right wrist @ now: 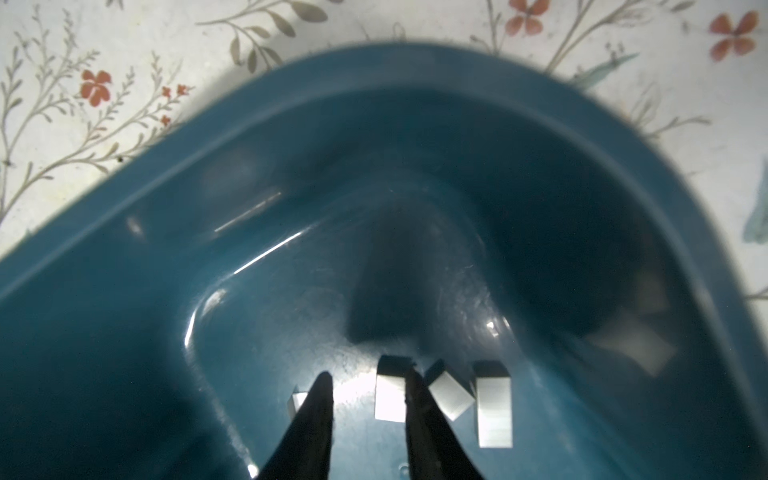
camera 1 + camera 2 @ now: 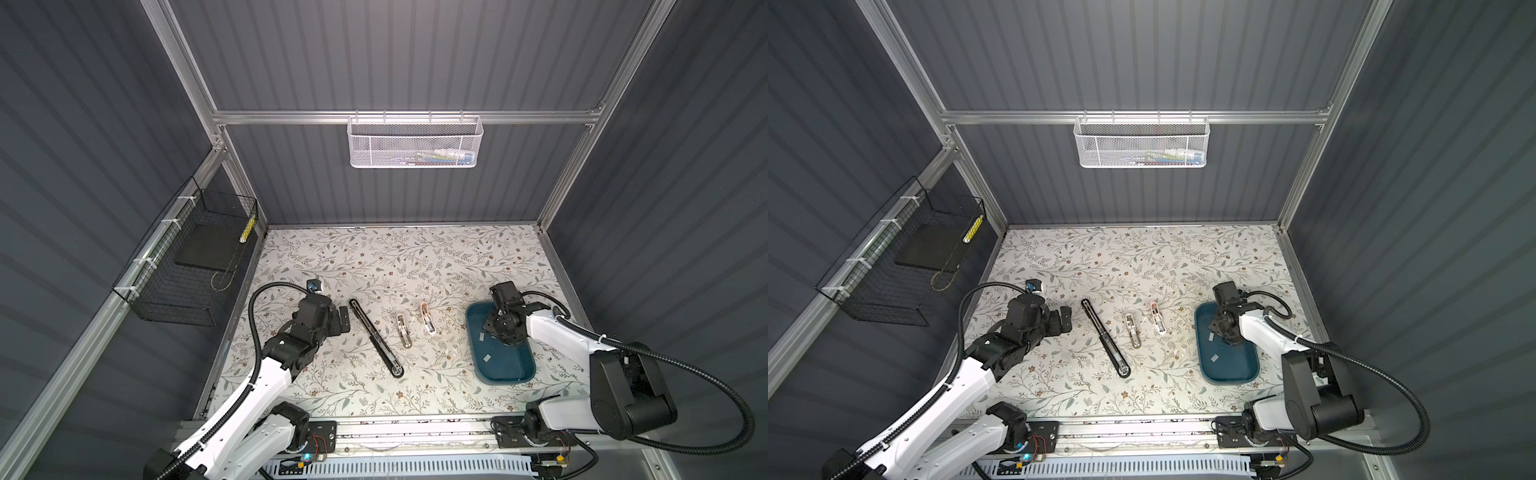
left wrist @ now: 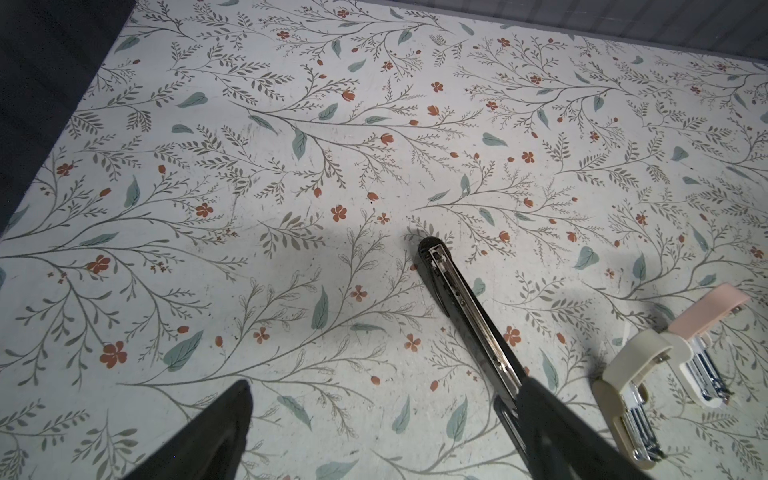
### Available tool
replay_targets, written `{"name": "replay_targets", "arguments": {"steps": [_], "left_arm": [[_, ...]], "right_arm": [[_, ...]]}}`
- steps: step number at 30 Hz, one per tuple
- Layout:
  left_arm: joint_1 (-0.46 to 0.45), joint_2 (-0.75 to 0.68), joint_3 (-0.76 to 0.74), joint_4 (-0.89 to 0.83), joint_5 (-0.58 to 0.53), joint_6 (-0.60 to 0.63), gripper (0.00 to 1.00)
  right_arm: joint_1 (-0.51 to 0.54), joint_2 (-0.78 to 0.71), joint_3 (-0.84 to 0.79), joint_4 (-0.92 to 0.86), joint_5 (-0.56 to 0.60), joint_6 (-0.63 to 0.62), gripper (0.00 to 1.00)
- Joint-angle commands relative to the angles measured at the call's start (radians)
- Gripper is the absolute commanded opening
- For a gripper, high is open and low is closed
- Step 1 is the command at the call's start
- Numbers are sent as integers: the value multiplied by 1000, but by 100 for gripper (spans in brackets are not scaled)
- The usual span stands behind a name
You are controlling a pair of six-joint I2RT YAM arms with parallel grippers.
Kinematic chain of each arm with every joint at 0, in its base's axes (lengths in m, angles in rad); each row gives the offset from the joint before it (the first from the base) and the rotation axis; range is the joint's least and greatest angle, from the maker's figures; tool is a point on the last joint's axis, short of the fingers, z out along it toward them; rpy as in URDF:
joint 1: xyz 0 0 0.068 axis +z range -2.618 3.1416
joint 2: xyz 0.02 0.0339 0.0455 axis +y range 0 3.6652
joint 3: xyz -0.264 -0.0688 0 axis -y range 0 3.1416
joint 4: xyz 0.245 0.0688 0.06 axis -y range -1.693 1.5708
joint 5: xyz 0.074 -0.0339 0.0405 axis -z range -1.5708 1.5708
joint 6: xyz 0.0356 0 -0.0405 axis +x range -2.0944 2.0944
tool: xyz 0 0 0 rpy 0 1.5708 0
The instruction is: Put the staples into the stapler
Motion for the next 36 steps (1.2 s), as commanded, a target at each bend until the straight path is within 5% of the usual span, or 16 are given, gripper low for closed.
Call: {"name": "replay_targets", "arguments": {"steps": [1,36], "left_arm": [[3,-6,7,3,12,14,100],[3,-19,12,3,32,15,100]], "right_arm": [[-5,16,-10,5,8,22,31],[-7,-57,-68,7,-14,59,34]]}}
